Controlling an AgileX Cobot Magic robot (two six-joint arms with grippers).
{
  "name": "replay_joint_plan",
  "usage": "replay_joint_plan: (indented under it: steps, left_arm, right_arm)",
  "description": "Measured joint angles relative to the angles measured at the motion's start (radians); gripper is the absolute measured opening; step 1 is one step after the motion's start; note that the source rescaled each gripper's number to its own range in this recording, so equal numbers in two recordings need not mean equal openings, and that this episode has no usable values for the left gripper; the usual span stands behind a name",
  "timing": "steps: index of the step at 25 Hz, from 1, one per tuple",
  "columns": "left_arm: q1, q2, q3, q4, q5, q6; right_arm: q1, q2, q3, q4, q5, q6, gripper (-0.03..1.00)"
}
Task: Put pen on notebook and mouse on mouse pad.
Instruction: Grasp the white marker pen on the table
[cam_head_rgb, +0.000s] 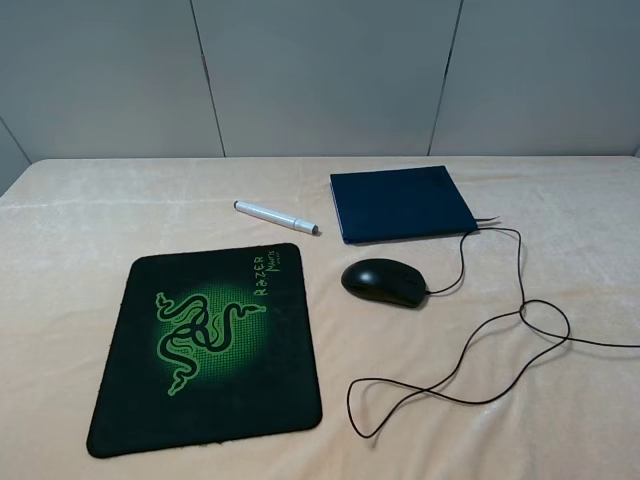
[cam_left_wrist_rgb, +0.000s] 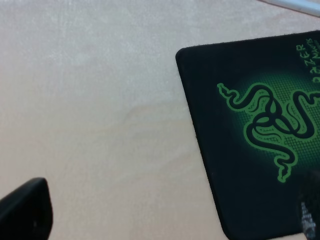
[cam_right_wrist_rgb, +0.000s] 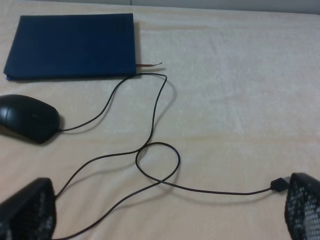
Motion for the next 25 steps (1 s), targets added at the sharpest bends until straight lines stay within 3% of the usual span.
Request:
replay_joint_plan:
  steps: [25]
  left_arm:
    - [0.000, 0.000, 0.000, 0.000, 0.000, 0.000]
  right_arm:
    - [0.000, 0.000, 0.000, 0.000, 0.000, 0.000, 1.00]
